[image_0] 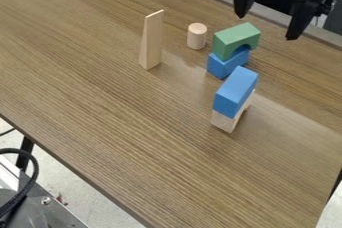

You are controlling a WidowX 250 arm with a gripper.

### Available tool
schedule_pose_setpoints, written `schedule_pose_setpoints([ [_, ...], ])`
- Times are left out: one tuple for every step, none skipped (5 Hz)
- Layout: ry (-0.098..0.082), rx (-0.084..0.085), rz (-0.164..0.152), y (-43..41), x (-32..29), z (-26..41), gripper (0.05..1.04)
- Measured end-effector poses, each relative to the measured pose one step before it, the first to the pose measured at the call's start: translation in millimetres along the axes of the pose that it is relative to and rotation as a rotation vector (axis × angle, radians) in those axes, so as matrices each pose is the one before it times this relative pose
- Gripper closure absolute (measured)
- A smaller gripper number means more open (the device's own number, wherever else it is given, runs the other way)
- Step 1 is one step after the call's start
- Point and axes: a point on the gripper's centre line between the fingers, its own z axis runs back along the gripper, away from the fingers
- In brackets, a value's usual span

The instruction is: Move the green arch into the top of the blue block

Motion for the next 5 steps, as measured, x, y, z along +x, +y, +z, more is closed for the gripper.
schedule_pose_setpoints([
  [0.0353, 0.0100, -0.0034, 0.03, -4.58, -10.09, 0.084],
  [0.0567, 0.0334, -0.0455, 4.31, 4.74, -13.70, 0.084],
  [0.0523, 0.0078, -0.0907, 1.98, 17.56, -16.83, 0.084],
  [0.0287, 0.0249, -0.0481, 8.11, 16.05, -8.68, 0.084],
  [0.0064, 0.0001, -0.0726, 10.29, 16.28, -2.19, 0.084],
])
